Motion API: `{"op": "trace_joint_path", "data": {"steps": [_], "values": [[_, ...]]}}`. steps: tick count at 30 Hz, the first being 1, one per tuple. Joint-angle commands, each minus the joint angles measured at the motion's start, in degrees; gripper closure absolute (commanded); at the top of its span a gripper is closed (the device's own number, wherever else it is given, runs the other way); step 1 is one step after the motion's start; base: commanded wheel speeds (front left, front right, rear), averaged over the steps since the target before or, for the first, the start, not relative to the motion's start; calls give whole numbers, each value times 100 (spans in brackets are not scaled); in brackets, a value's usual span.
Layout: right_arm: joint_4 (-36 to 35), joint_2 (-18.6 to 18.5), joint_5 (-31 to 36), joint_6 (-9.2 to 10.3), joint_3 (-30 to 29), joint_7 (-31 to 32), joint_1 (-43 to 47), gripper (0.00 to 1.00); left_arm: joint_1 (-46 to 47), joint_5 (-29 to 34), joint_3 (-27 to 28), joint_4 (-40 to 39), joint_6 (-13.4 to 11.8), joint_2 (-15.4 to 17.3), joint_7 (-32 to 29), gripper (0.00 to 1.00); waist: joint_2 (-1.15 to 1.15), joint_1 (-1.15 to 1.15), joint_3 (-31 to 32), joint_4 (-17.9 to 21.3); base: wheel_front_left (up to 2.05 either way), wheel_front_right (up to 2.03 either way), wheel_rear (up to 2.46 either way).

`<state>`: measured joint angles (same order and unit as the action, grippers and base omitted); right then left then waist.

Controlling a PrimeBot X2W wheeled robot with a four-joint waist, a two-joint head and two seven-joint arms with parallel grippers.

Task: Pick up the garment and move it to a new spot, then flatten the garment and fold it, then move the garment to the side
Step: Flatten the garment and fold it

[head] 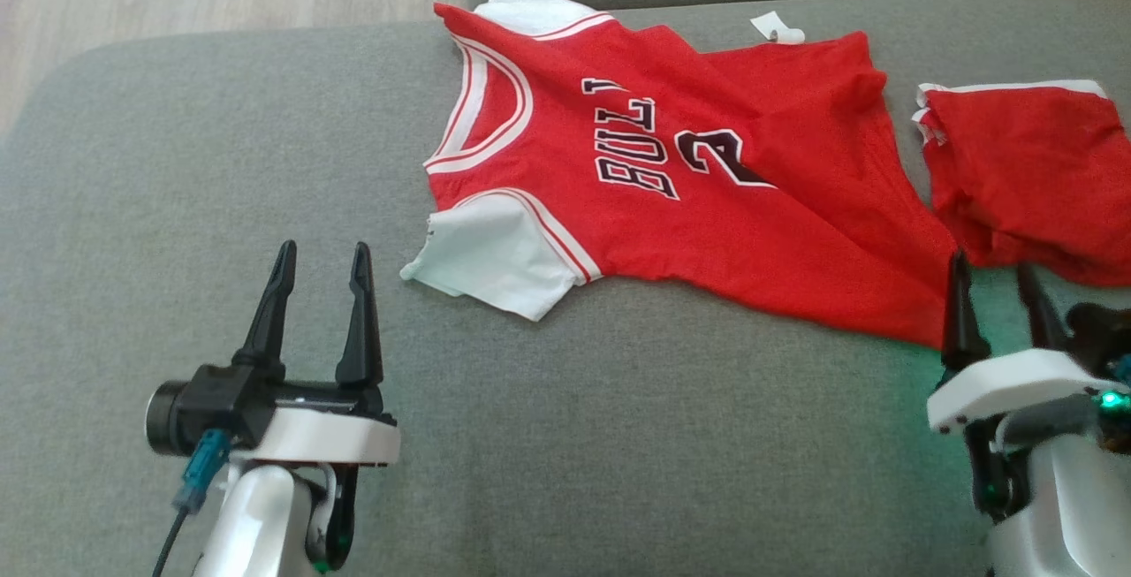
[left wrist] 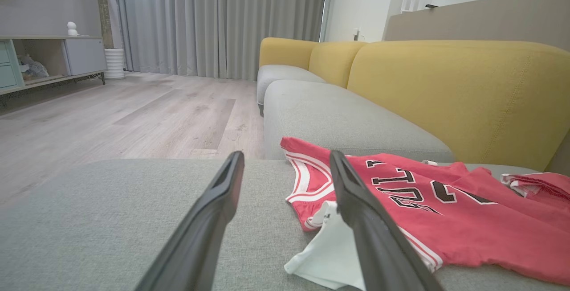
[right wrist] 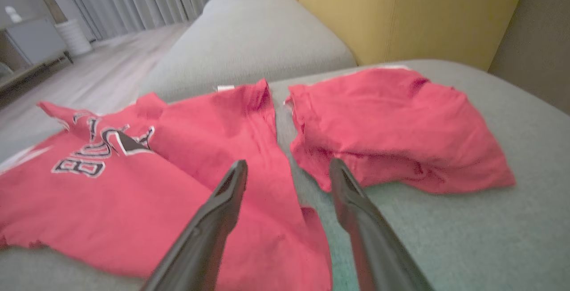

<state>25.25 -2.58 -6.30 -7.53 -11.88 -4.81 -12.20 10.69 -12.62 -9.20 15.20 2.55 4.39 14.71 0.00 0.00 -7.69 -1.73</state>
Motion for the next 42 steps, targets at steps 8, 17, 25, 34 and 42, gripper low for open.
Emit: {"op": "trace_joint_path", "data": {"steps": [8, 17, 25, 34, 42], "values": [[-919, -30, -810, 4, 961, -835, 95, 0, 303, 67, 265, -21, 73, 90, 29, 0, 0, 0, -77, 201, 0, 0, 0], [-1304, -30, -1071, 4, 1287, -1004, 292, 0, 461, 81, 59, 310, 229, 169, -37, 0, 0, 0, -233, 376, 0, 0, 0], [-1238, -30, -1092, 4, 1263, -1017, 294, 0, 608, 155, -387, 799, 398, 487, -641, 0, 0, 0, -414, 385, 0, 0, 0], [-1228, -30, -1134, 4, 1374, -1018, 216, 0, 960, 282, -530, 1191, 406, 750, -771, 0, 0, 0, -567, 436, 0, 0, 0], [-1191, -30, -1159, 4, 1410, -1019, 137, 0, 1301, 216, -756, 1442, 455, 852, -854, 0, 0, 0, -687, 561, 0, 0, 0]]}}
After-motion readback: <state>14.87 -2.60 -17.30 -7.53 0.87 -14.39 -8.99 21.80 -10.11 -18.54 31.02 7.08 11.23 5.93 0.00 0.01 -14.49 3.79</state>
